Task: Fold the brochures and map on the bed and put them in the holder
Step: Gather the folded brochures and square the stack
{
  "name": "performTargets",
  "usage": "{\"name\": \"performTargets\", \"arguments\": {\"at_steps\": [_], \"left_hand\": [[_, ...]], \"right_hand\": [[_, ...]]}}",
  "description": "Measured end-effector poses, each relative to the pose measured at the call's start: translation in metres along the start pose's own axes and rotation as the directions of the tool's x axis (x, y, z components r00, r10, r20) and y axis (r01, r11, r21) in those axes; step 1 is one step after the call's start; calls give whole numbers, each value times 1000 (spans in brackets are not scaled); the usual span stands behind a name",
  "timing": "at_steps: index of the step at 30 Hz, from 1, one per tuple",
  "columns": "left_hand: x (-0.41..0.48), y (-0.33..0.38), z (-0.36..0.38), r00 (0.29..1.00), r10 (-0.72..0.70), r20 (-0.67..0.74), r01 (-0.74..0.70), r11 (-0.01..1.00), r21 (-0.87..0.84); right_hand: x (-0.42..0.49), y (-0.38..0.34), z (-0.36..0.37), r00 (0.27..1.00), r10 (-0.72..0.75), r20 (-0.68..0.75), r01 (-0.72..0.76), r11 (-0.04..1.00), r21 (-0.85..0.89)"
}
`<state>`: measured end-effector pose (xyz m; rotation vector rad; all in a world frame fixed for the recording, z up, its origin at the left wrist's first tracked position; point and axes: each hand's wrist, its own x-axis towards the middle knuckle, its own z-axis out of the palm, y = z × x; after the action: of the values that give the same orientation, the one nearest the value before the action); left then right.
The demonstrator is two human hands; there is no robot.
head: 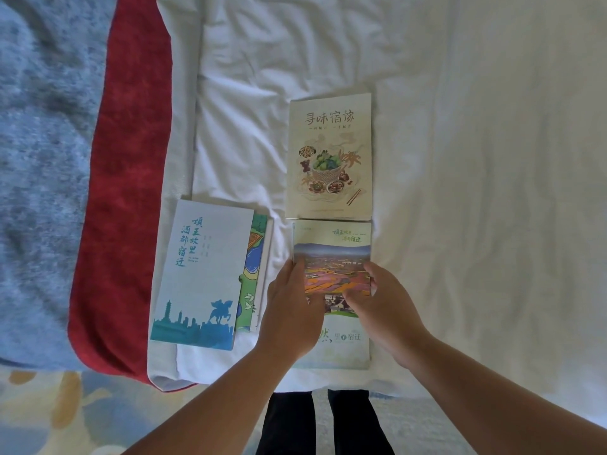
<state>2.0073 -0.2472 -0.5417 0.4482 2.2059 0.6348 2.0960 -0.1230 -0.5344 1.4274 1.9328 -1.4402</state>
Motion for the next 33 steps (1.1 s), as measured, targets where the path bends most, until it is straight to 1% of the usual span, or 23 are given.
{"name": "performTargets", "arguments": {"at_steps": [5,8,10,12,14,15,17,20,21,22,24,26,29,31,33], "left_hand": [[-2,-2,2,1000,16,1,-16,1000,13],[-4,0,-1,998,54,28,-55,999,3],[-7,-2,-9,998,65,25,-66,997,27],[-8,-10,-24,994,106,-31,-104,992,66],[-2,-27,-46,983,128,-130,-113,987,118],[3,-39,-59,979,100,-179,-73,986,150],[13,-66,-86,967,0,-255,58,973,221],[21,-97,-120,922,-166,-348,267,927,264],[23,-103,-126,910,-198,-364,302,918,255],[24,-108,-131,908,-202,-368,307,917,256],[26,-113,-135,922,-163,-352,271,920,283],[27,-113,-136,928,-151,-340,255,924,285],[28,-109,-133,925,-164,-342,269,919,289],[28,-109,-132,924,-166,-343,278,911,306],[28,-110,-131,920,-176,-349,290,906,307]], "right_hand": [[-2,1,1,999,-34,24,36,996,-79],[-3,-1,-1,999,-41,26,43,995,-93],[-4,-2,-1,999,-46,17,48,993,-106],[-6,-4,-2,997,-78,-4,77,989,-128],[-9,-9,-1,986,-164,-35,156,973,-172],[-11,-13,2,977,-209,-46,196,960,-199],[-15,-24,12,962,-273,-24,259,935,-243],[-19,-50,41,940,-326,103,340,918,-206],[-19,-60,52,932,-334,141,356,915,-188],[-18,-70,63,925,-338,173,368,911,-187],[-14,-86,84,926,-302,226,347,917,-198],[-9,-100,99,950,-203,239,243,958,-152],[-5,-115,115,978,-63,199,72,997,-40],[-2,-118,121,987,-7,163,15,999,-49],[1,-117,123,994,14,105,-7,998,-63]]}}
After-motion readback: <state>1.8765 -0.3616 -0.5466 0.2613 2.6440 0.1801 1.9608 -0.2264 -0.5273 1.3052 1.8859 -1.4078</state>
